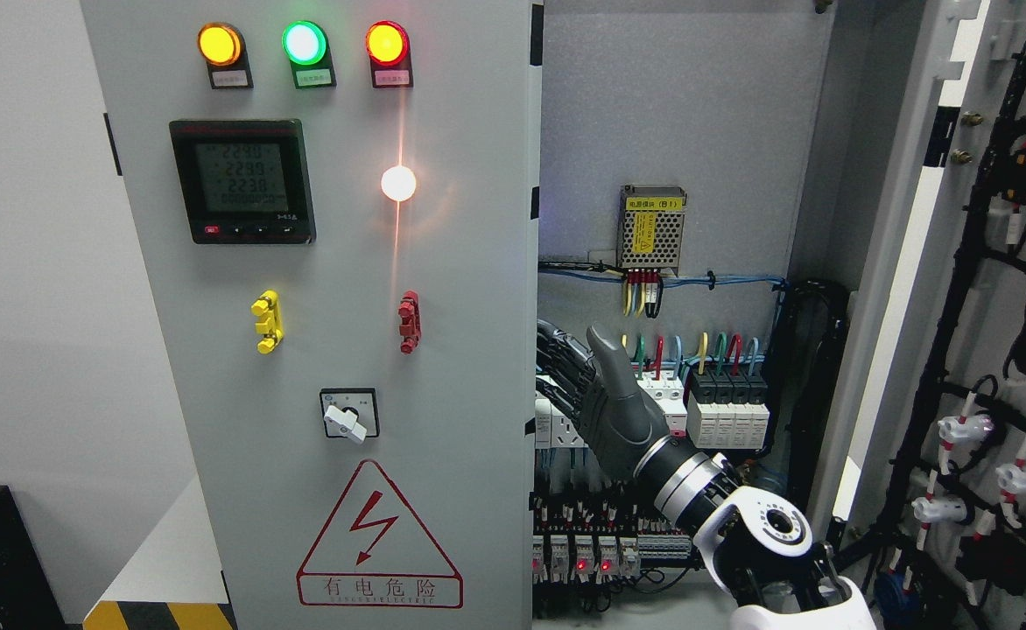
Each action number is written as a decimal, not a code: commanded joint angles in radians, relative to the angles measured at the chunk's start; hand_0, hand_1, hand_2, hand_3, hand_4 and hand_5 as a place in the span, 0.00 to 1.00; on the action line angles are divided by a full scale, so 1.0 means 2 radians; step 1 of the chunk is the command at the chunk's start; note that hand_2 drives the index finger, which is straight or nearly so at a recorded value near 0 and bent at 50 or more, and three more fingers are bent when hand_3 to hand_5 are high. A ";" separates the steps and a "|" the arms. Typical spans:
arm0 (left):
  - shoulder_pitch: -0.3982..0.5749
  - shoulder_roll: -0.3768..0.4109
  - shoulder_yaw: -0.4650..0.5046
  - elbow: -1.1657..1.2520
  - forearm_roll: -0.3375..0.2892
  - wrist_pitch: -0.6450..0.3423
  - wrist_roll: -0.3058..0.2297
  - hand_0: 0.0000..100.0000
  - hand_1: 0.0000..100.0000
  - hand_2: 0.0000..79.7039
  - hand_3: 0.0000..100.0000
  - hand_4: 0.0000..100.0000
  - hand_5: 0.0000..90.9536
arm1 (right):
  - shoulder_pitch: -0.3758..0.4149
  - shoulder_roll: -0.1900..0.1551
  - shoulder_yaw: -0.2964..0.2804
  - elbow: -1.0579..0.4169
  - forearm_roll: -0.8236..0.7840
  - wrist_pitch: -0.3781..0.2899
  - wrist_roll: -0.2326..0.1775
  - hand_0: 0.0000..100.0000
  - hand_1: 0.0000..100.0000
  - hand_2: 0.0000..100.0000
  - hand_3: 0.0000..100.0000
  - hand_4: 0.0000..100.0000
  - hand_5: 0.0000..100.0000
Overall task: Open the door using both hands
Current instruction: 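Move the right hand toward the inner edge of the closed door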
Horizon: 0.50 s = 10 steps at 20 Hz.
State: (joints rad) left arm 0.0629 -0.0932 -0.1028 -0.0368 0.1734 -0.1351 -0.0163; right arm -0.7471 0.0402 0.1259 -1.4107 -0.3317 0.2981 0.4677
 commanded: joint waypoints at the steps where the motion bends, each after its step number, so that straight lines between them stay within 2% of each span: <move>1: 0.000 0.000 0.000 0.000 0.000 0.001 0.000 0.00 0.00 0.00 0.00 0.00 0.00 | -0.006 0.000 -0.013 0.015 -0.006 0.000 0.002 0.00 0.00 0.00 0.00 0.00 0.00; 5: 0.000 0.000 -0.001 0.000 0.000 0.001 0.000 0.00 0.00 0.00 0.00 0.00 0.00 | -0.010 0.000 -0.012 0.023 -0.027 0.001 0.003 0.00 0.00 0.00 0.00 0.00 0.00; 8: 0.000 0.000 0.000 0.000 0.000 0.001 0.000 0.00 0.00 0.00 0.00 0.00 0.00 | -0.013 0.000 -0.013 0.027 -0.027 0.001 0.037 0.00 0.00 0.00 0.00 0.00 0.00; 10: 0.000 0.001 0.000 0.000 0.000 0.002 0.000 0.00 0.00 0.00 0.00 0.00 0.00 | -0.015 0.000 -0.013 0.033 -0.027 0.002 0.038 0.00 0.00 0.00 0.00 0.00 0.00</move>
State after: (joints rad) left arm 0.0629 -0.0931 -0.1029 -0.0368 0.1734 -0.1358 -0.0163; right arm -0.7665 0.0400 0.1108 -1.3825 -0.3734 0.3001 0.5235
